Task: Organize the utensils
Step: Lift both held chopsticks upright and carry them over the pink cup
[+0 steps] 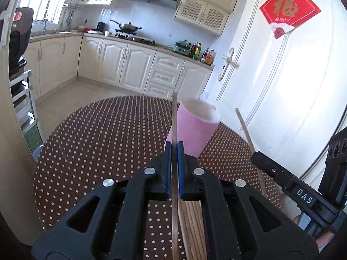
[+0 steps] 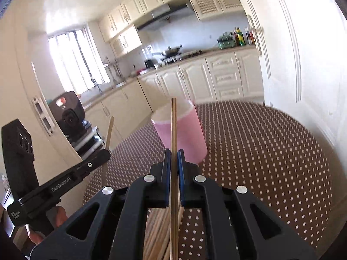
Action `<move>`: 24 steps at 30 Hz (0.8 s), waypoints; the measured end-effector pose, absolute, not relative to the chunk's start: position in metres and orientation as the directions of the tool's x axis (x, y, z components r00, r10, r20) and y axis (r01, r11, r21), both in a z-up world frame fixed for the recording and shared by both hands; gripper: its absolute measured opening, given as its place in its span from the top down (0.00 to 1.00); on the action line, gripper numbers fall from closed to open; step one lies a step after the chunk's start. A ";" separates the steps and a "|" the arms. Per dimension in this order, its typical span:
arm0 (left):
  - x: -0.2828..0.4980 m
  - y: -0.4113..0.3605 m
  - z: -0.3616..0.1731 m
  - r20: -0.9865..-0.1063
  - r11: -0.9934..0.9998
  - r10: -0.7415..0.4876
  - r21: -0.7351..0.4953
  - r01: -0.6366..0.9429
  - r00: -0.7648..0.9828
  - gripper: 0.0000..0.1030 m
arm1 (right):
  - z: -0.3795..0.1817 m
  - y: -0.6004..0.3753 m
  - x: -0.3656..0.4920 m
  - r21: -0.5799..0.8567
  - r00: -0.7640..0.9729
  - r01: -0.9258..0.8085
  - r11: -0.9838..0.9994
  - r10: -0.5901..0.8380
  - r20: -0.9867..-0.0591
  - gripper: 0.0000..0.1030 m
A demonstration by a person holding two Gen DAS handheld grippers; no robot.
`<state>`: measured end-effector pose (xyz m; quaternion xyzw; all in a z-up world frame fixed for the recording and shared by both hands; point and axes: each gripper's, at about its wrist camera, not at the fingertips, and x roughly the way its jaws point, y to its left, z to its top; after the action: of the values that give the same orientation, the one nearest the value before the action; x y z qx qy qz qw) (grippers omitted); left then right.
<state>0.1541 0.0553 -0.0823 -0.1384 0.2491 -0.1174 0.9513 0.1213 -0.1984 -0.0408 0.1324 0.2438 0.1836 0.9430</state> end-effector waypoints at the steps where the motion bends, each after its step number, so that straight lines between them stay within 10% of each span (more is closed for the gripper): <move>1: 0.153 0.055 -0.078 -0.431 0.932 -0.297 -0.323 0.162 0.852 0.95 | -0.038 -0.198 0.120 0.339 0.822 -0.283 0.897 0.409 -0.397 0.95; 24: 0.165 0.041 0.006 -0.228 0.928 -0.296 -0.299 0.222 0.928 0.95 | 0.014 -0.203 0.138 0.340 0.887 -0.405 0.849 0.454 -0.078 0.95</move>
<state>0.1647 0.0413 0.0062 -0.1352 0.1359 -0.1331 0.9724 0.1384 -0.2029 0.0141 0.1594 0.0778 0.2241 0.9583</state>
